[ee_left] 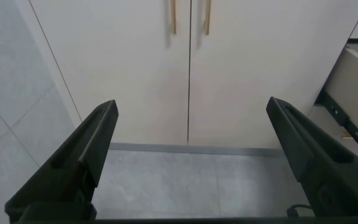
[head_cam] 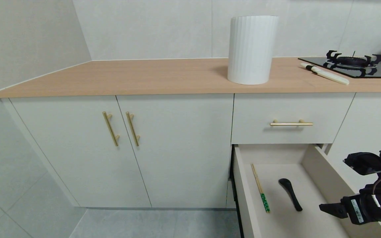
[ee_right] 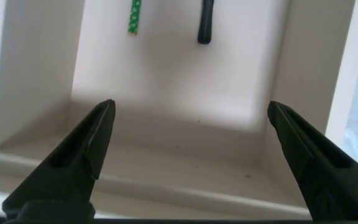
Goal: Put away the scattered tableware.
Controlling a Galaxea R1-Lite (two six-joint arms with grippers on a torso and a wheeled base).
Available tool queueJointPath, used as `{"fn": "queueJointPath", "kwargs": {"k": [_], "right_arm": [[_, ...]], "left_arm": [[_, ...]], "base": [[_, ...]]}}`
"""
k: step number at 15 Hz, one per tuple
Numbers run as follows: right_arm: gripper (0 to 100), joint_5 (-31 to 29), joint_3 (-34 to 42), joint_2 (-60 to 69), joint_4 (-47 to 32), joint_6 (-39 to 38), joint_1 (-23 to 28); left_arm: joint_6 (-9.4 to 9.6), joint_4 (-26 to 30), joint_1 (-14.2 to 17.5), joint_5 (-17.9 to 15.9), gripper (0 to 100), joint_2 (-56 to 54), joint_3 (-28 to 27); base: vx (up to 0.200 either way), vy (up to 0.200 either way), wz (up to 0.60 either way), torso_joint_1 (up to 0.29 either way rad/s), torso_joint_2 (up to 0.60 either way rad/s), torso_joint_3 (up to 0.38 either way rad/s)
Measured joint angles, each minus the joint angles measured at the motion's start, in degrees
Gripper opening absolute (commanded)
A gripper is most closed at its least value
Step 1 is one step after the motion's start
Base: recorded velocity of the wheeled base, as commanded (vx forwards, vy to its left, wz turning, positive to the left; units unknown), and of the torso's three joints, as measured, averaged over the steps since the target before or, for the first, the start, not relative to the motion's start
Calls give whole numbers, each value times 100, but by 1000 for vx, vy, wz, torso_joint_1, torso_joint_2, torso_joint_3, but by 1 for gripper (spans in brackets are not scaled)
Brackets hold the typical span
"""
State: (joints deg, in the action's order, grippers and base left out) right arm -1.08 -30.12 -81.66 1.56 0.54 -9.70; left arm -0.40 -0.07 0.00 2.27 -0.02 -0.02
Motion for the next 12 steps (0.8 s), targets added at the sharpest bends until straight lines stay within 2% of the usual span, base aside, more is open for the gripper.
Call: {"fn": "queueJointPath", "kwargs": {"k": [3, 5, 12], "right_arm": [[100, 40, 78, 110, -39, 255, -51], [100, 46, 146, 149, -66, 285, -154], [100, 316, 574, 173, -668, 1241, -540]], "left_arm": [[-2, 0, 0, 0, 100, 0, 0], [-2, 0, 0, 0, 100, 0, 2], [-2, 0, 0, 0, 100, 0, 2]], "base": [[-200, 0, 0, 5, 5, 5], [0, 0, 0, 0, 0, 0], [0, 0, 0, 0, 0, 0]]}}
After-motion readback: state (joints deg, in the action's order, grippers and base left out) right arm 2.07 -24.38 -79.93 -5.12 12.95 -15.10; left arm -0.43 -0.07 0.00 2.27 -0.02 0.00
